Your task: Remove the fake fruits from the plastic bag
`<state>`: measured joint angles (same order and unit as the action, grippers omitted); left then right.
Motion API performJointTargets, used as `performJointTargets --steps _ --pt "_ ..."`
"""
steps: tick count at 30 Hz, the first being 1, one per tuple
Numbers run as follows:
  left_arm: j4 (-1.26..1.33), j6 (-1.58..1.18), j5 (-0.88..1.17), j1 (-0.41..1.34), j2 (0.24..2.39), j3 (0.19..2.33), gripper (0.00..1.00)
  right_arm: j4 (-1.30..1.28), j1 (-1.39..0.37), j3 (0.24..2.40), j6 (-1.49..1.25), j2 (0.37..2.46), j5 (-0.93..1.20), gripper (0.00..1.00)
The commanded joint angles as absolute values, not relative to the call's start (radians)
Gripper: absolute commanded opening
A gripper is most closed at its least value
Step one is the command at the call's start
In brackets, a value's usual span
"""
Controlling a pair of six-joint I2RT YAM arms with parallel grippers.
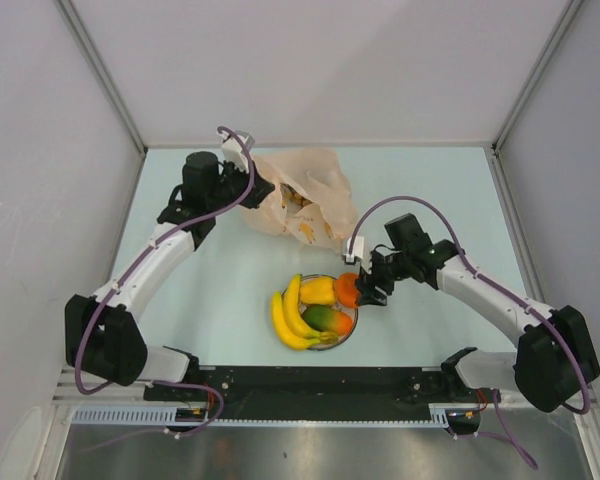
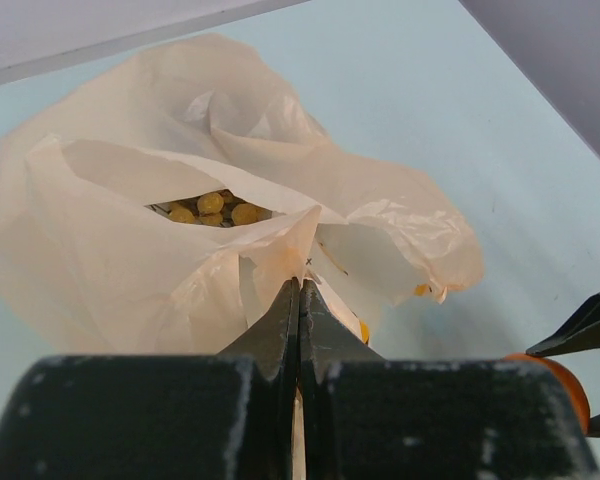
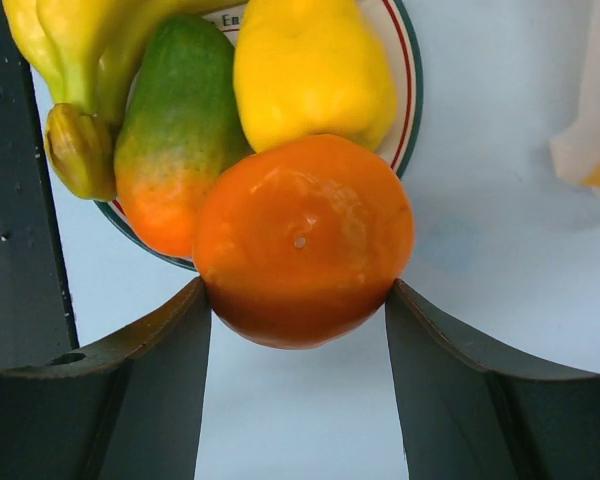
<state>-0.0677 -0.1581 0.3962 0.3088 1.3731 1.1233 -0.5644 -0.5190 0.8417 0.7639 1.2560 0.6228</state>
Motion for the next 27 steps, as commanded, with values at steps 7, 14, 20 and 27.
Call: performJointTargets --steps 7,14,20,27 --pt "-0.043 -0.156 0.405 0.305 1.292 1.088 0.00 -0.558 -0.571 0.819 0.873 1.324 0.606 0.28" --pt "-0.041 -0.153 0.407 0.307 1.287 1.074 0.00 -0.525 -0.574 0.799 0.856 1.342 0.614 0.28" --pt "-0.038 -0.158 0.414 0.305 1.298 1.081 0.00 -0.508 -0.584 0.793 0.854 1.359 0.623 0.31" --pt "-0.034 -0.163 0.425 0.305 1.312 1.088 0.00 -0.522 -0.592 0.787 0.861 1.371 0.630 0.34"
